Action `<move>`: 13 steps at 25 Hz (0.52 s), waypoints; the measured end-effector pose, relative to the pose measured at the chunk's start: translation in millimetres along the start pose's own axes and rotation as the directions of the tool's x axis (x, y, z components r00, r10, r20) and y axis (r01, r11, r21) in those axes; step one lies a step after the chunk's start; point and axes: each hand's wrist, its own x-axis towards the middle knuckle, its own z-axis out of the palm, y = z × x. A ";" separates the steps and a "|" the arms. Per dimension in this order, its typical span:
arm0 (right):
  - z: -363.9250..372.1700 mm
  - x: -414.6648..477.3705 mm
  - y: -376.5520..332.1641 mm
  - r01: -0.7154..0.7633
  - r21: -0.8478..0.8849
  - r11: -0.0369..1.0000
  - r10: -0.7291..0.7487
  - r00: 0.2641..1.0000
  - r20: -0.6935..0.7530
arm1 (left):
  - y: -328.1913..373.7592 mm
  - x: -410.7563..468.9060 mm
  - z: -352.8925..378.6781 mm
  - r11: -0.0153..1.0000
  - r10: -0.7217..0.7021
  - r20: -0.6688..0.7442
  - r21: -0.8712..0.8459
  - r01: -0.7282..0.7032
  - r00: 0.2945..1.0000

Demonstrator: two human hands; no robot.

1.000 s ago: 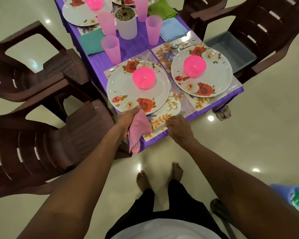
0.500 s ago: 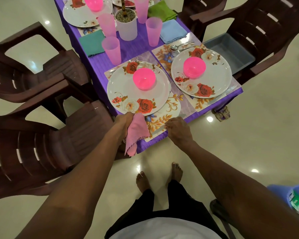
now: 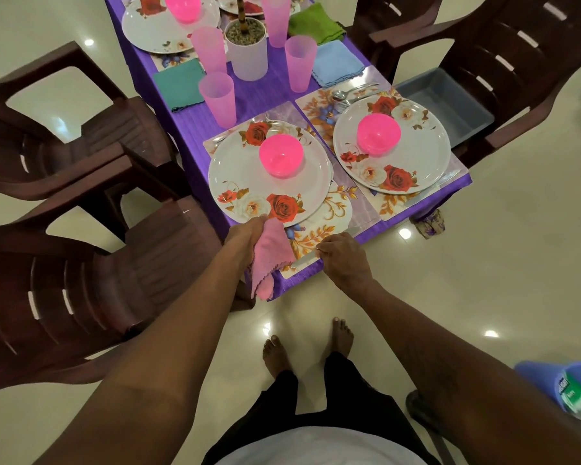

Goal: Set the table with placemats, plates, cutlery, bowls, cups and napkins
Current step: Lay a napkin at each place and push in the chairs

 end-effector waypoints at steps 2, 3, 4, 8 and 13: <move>0.6 0.5 0.7 -0.025 -0.003 1.000 0.025 1.000 0.008 | 3.5 1.0 2.6 1.000 -0.002 -0.012 0.021 0.002 1.000; 0.8 0.9 0.9 -0.052 0.006 0.999 0.052 0.999 -0.007 | 5.6 0.5 3.7 0.998 -0.004 -0.045 0.062 0.007 0.999; 0.7 2.0 0.8 -0.091 0.038 0.995 0.092 0.995 -0.033 | 7.8 2.7 4.2 0.993 0.002 -0.105 0.117 0.011 0.995; -15.3 23.5 0.6 -0.280 0.325 0.903 0.319 0.945 -0.073 | 8.4 13.3 0.4 0.971 -0.011 -0.205 0.231 0.059 0.979; -29.2 62.3 7.5 -0.255 0.327 0.910 0.271 0.963 -0.004 | -1.2 19.3 0.9 0.980 -0.029 -0.197 0.190 0.067 0.980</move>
